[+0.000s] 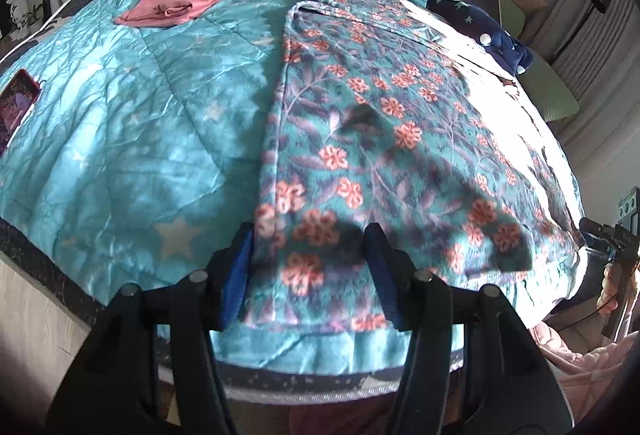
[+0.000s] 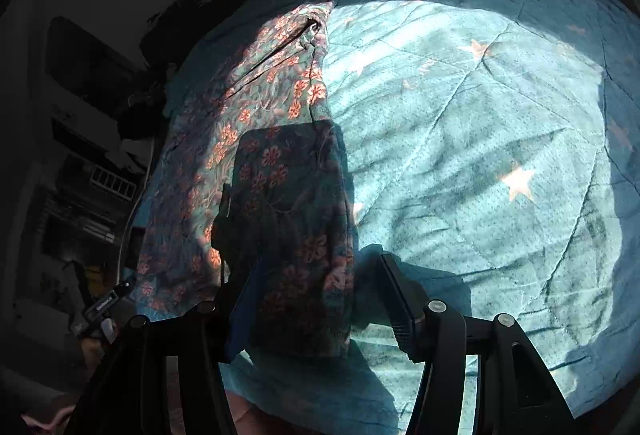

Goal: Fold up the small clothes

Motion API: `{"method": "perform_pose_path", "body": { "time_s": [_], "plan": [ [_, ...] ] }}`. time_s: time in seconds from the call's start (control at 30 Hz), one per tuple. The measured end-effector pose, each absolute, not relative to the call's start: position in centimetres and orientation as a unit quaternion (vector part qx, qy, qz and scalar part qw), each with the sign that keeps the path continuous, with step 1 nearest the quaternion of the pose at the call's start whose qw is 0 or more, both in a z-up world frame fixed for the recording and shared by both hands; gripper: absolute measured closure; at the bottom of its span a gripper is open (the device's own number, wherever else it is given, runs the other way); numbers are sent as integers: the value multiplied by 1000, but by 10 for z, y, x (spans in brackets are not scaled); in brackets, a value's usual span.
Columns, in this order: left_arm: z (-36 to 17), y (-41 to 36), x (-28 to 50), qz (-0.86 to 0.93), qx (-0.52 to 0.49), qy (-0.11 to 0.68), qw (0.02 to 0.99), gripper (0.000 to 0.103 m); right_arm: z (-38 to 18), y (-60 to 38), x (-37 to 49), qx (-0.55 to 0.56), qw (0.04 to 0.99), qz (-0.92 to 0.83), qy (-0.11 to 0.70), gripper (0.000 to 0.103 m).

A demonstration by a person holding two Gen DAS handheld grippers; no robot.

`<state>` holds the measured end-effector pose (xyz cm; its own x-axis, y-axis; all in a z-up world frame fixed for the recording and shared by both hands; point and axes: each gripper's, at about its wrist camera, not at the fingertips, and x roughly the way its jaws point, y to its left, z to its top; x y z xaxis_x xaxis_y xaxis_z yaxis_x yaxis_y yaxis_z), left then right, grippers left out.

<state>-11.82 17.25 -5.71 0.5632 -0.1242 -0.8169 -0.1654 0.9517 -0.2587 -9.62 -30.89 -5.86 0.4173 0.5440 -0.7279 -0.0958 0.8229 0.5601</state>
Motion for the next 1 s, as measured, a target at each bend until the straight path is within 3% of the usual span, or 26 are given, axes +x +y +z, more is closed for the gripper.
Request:
{"method": "perform_pose_path", "body": {
  "time_s": [0.1, 0.23, 0.3, 0.33, 0.4, 0.43, 0.83, 0.9, 0.97, 1.0],
  "plan": [
    [-60, 178, -123, 7, -172, 468, 867, 48, -62, -316, -104, 253, 800, 204, 504, 45],
    [-60, 179, -124, -5, -196, 461, 865, 92, -67, -316, -99, 286, 786, 216, 504, 45],
    [-61, 181, -124, -10, -216, 460, 861, 95, -70, -315, -94, 315, 772, 226, 503, 47],
    [-61, 181, -125, -9, -219, 459, 861, 95, -72, -316, -92, 332, 764, 233, 503, 52],
    [-59, 183, -127, -3, -228, 456, 860, 96, -77, -314, -87, 359, 746, 240, 507, 80],
    [-56, 186, -130, 3, -231, 452, 862, 97, -78, -314, -85, 362, 746, 231, 509, 95],
    [-64, 202, -135, 21, -240, 458, 856, 95, -69, -335, -88, 358, 766, 190, 499, 95],
    [-65, 203, -135, 17, -248, 456, 854, 86, -74, -332, -86, 346, 764, 185, 513, 92],
    [-65, 204, -135, 3, -265, 453, 851, 61, -78, -329, -86, 338, 761, 190, 520, 84],
    [-65, 204, -135, -9, -274, 450, 850, 53, -79, -327, -86, 338, 759, 198, 521, 80]
  ]
}}
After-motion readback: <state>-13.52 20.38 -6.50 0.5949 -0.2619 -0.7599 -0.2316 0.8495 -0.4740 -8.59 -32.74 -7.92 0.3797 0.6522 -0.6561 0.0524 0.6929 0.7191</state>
